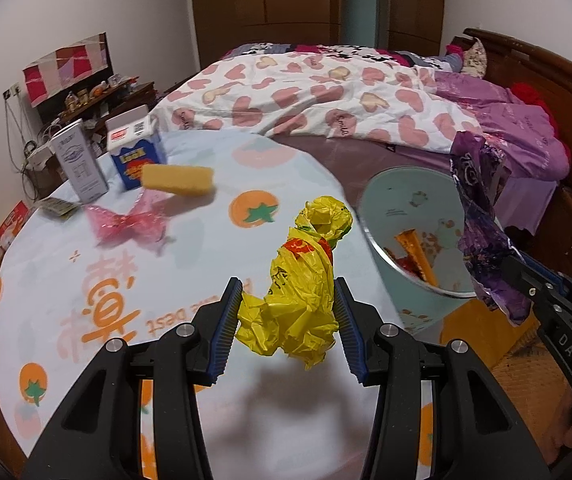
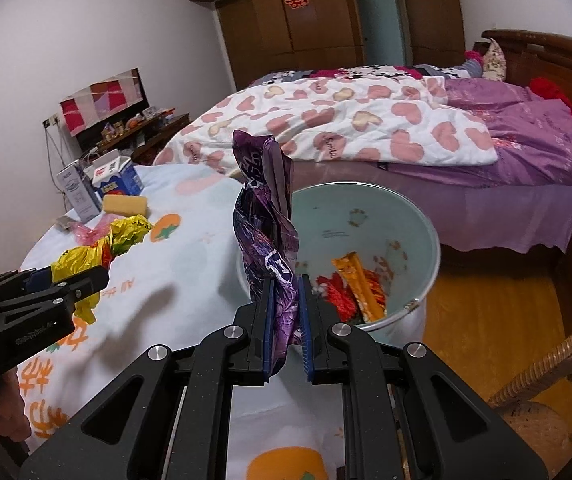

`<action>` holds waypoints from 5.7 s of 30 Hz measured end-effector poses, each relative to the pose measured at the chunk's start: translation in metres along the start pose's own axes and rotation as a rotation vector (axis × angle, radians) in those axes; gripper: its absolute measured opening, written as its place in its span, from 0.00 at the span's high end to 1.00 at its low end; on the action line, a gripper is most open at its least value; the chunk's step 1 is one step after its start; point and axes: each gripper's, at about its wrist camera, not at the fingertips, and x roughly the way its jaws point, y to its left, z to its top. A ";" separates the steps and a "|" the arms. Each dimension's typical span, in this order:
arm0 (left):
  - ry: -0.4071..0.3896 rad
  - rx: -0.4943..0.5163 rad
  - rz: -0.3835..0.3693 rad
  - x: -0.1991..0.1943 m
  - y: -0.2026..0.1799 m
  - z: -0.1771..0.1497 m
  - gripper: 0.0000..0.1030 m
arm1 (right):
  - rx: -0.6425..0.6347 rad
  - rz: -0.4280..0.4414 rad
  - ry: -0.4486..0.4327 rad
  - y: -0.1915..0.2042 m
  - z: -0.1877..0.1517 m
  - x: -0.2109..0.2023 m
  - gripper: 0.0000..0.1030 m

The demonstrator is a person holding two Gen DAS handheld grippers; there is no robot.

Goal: Collect trash
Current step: 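Carry the purple wrapper over the wastebasket while the left gripper carries the yellow bag there, then open the right gripper to drop the purple wrapper while the left gripper drops the yellow bag, then grasp the pink mesh bow with the left gripper while the right gripper moves toward the yellow sponge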

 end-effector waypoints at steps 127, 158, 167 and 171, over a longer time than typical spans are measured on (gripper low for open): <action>0.142 -0.184 0.188 0.077 0.155 -0.002 0.25 | -0.113 0.001 0.080 0.115 0.038 0.101 0.42; 0.115 -0.155 0.182 0.154 0.221 0.045 0.72 | -0.165 0.051 0.158 0.157 0.049 0.165 0.42; 0.115 -0.141 0.254 0.126 0.252 0.028 0.75 | -0.194 0.073 0.143 0.177 0.055 0.167 0.42; 0.110 -0.168 0.292 0.109 0.276 0.019 0.75 | -0.200 0.086 0.150 0.187 0.055 0.170 0.42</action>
